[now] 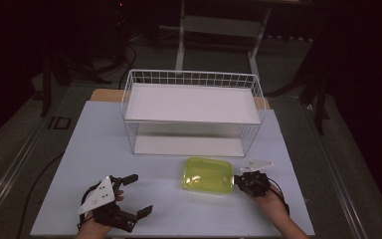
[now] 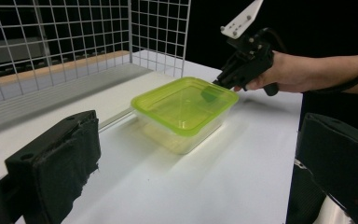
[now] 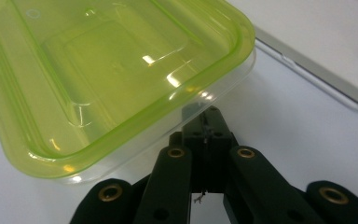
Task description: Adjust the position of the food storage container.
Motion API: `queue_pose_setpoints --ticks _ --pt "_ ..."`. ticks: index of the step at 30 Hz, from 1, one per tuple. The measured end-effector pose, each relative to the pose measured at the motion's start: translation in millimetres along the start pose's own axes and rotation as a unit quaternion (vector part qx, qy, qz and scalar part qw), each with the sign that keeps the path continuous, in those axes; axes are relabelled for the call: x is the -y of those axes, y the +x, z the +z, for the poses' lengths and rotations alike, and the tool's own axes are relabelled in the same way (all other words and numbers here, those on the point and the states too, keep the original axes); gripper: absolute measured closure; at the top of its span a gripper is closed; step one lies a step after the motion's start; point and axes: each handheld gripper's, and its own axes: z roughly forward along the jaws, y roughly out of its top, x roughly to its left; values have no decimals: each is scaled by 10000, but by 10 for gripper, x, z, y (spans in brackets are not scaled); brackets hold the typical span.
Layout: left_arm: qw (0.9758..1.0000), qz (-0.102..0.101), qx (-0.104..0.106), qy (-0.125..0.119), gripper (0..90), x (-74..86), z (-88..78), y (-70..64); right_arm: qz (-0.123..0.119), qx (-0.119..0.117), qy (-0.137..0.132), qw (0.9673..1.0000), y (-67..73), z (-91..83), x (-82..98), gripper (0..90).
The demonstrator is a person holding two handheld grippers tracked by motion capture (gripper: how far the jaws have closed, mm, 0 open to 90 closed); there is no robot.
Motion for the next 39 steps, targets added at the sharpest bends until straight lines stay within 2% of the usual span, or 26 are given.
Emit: queue_pose_setpoints --ticks 12,15,18,26,28,35,36,37,39 --pt "10000 6 25 7 4 -1 3 -13 -147 -70 20 9999 107 245 -176 900" --pt "10000 7 18 -2 4 -2 -3 -11 -68 -102 -43 9999 118 287 -218 900" --pt "10000 12 16 -14 4 -1 -3 -12 -90 -122 -82 9999 128 315 -248 900" --pt "10000 -25 14 -19 4 2 -8 -4 -92 -238 -23 9997 217 438 -336 900" --pt "10000 -29 17 -27 4 1 -10 -5 -169 -250 29 9995 257 449 -334 900" --pt "10000 -44 54 -63 4 1 -14 0 -114 -242 -26 9996 254 436 -335 898" --pt "10000 -44 54 -63 4 1 -14 0 -125 -216 -34 9997 248 425 -332 898" --pt "9997 -94 95 -186 4 4 -25 8 -128 -183 -75 9997 217 373 -312 867" --pt "9997 -131 115 -182 4 9 -22 15 -47 -130 -127 9998 190 306 -289 850"
